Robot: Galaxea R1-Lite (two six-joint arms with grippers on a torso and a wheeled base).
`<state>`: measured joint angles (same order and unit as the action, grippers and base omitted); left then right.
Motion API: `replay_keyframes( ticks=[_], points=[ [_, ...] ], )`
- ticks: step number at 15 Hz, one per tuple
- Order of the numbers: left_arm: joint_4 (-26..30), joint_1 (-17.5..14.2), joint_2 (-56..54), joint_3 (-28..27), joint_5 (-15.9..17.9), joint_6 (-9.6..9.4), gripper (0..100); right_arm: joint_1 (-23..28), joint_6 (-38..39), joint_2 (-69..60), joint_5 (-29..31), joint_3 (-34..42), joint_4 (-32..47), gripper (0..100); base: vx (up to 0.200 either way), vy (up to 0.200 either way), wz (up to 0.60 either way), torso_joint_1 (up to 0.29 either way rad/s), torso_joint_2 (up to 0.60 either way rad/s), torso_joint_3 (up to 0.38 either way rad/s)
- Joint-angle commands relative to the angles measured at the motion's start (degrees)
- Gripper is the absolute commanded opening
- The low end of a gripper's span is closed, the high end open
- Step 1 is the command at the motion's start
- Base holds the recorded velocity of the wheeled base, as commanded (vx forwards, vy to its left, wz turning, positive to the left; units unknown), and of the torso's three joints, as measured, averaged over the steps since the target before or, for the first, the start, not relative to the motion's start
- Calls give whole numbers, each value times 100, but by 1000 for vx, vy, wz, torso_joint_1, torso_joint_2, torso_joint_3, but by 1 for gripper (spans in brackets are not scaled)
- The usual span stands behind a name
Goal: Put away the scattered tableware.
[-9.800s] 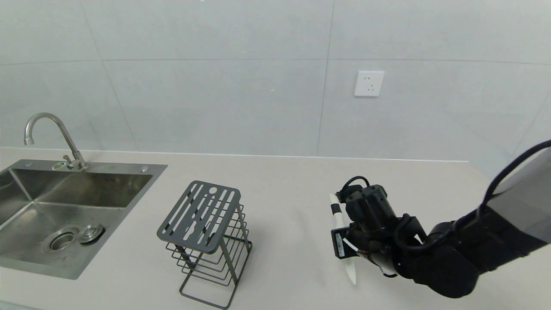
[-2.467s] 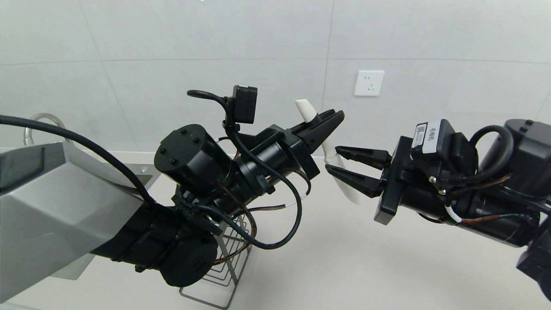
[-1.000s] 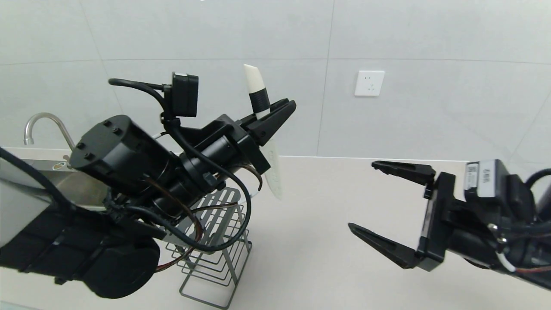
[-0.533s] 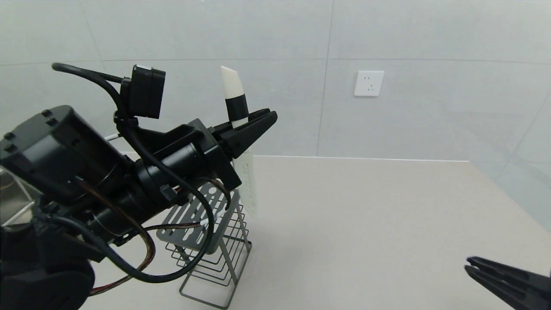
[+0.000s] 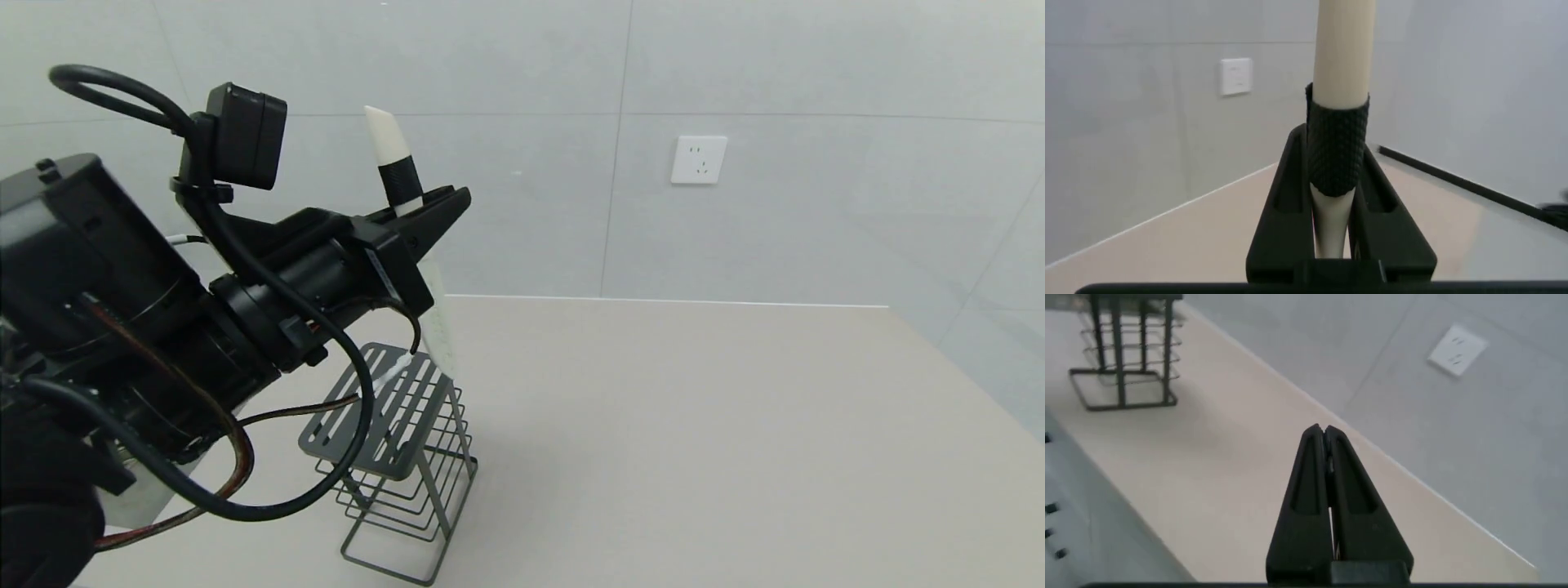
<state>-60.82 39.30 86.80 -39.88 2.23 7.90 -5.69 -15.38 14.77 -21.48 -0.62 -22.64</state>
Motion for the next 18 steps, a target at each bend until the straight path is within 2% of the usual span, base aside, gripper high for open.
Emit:
replay_keyframes(
  ticks=[1, 2, 3, 4, 5, 8, 9, 11, 12, 13, 15, 16, 18],
  points=[
    [9, 7, -14, -20, -82, -8, 0, 517, 510, -1196, -14, 62, 664, 0, 0, 0, 0, 0, 0, 0],
    [0, 7, -14, -20, -267, -104, 0, 543, 493, -1477, -32, 62, 1148, 0, 0, 0, 0, 0, 0, 0],
    [0, -2, -14, 50, -452, -342, 0, 543, 431, -1477, -120, 62, 1051, 0, 0, 0, 0, 0, 0, 0],
    [-44, 7, -5, 138, -539, -570, 0, 534, 308, -1469, -454, 62, 989, 0, 0, 0, 0, 0, 0, 0],
    [-62, 34, -14, 270, -557, -755, 0, 534, 194, -1469, -717, 53, 972, 0, 0, 0, 0, 0, 0, 0],
    [-290, 16, -14, 648, -583, -1238, 0, 543, 36, -1477, -919, 62, 840, 0, 0, 0, 0, 0, 0, 0],
    [-299, 16, -14, 648, -583, -1247, 0, 543, 36, -1477, -919, 62, 849, 0, 0, 0, 0, 0, 0, 0],
    [-396, 60, 162, 613, -689, -1300, 0, 543, 53, -1477, -621, 62, 1455, 0, 0, 0, 0, 0, 0, 0],
    [-475, 60, 285, 595, -724, -1291, 0, 543, 159, -1477, -40, 62, 1886, 0, 0, 0, 0, 0, 0, 0],
    [-536, 95, 373, 525, -733, -1291, 0, 543, 264, -1477, 197, 62, 1868, 0, 0, 0, 0, 0, 0, 0],
    [-668, 236, 514, 402, -742, -1247, 0, 543, 378, -1477, 232, 62, 1868, 0, 0, 0, 0, 0, 0, 0],
    [-730, 209, 531, 410, -759, -1265, 0, 543, 387, -1477, 223, 62, 1859, 0, 0, 0, 0, 0, 0, 0],
    [-800, 183, 558, 454, -970, -1247, 0, 543, 387, -1477, 223, 62, 1859, 0, 0, 0, 0, 0, 0, 0]
  ],
)
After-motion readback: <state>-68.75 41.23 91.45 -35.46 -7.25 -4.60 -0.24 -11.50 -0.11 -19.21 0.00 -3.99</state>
